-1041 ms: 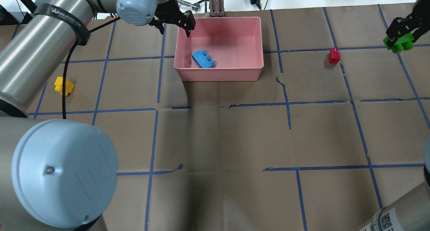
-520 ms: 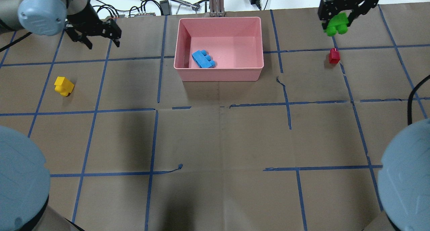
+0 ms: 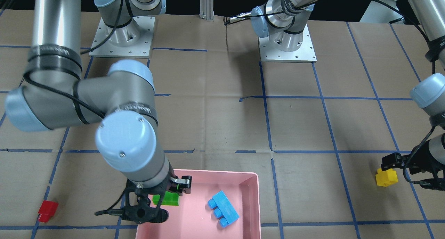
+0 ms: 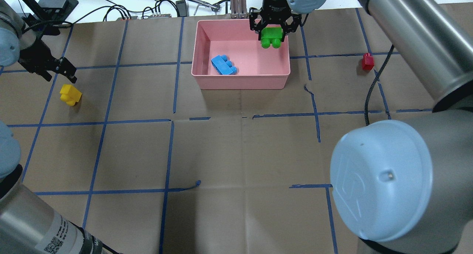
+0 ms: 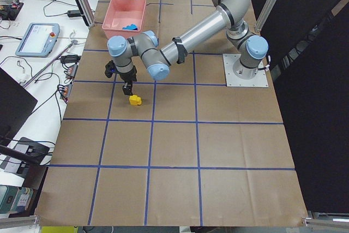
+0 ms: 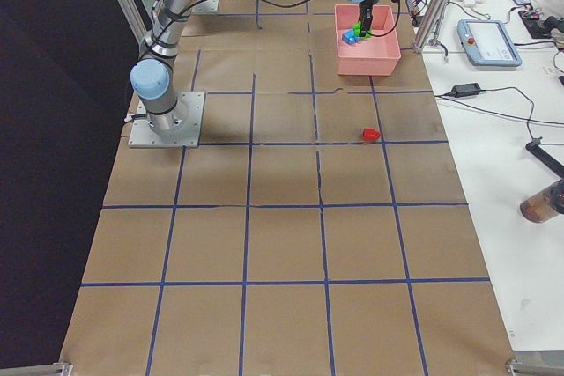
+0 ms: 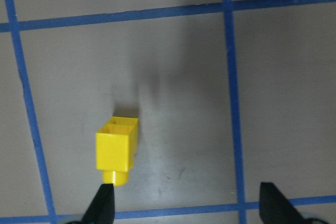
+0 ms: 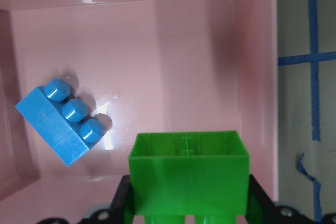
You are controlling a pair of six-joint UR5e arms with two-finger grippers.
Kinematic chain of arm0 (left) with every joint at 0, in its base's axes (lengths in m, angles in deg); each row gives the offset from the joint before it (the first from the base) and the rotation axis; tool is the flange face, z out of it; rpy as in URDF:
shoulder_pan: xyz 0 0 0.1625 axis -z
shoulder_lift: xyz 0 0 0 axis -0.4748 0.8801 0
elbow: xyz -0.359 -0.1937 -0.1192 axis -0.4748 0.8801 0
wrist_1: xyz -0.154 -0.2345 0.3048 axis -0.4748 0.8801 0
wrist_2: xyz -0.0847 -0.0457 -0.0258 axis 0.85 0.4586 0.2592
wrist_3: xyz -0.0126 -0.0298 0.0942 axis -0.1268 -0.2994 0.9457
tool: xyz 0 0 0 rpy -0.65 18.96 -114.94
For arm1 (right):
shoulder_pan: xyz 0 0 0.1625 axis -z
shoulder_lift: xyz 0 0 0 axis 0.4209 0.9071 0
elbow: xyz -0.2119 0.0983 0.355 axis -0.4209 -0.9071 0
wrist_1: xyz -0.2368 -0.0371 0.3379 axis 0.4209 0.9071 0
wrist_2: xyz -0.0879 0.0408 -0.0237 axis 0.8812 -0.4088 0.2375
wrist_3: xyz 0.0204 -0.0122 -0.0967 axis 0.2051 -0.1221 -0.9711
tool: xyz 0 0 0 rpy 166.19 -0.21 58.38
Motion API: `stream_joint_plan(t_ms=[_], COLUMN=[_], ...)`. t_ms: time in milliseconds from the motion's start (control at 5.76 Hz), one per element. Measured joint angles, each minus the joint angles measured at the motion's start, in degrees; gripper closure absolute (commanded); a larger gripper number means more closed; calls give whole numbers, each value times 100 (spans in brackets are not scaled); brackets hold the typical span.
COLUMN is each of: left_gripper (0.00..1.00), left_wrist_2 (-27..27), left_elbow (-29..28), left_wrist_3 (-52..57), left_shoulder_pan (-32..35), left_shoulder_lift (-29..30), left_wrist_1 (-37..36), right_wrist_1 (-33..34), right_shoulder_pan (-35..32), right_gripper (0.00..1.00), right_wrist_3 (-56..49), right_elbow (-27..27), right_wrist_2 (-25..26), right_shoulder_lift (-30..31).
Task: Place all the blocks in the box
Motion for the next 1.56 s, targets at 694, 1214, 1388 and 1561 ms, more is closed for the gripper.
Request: stream_joint_plan(t_ms=[694, 1214, 1388, 1561], left_gripper=[95, 100, 100, 99], left_wrist_2=[31, 314, 413, 430], left_elbow=[38, -68, -136, -320], left_wrist_3=[204, 167, 43, -320], left_shoulder_pan=[-96, 279, 665, 1237], left_shoulder_lift=[505, 126, -110, -276], left_wrist_1=[-650, -131, 21, 130], right_wrist_1=[733, 188, -263, -610], right_shoulder_pan=[-45, -30, 34, 242], right_gripper=[0, 0, 0, 0], right_wrist_3=[46, 45, -10, -210], right_elbow=[-33, -59, -44, -12], right_wrist_2=[-2, 29, 44, 65], right_shoulder_lift=[-569, -82, 272, 572])
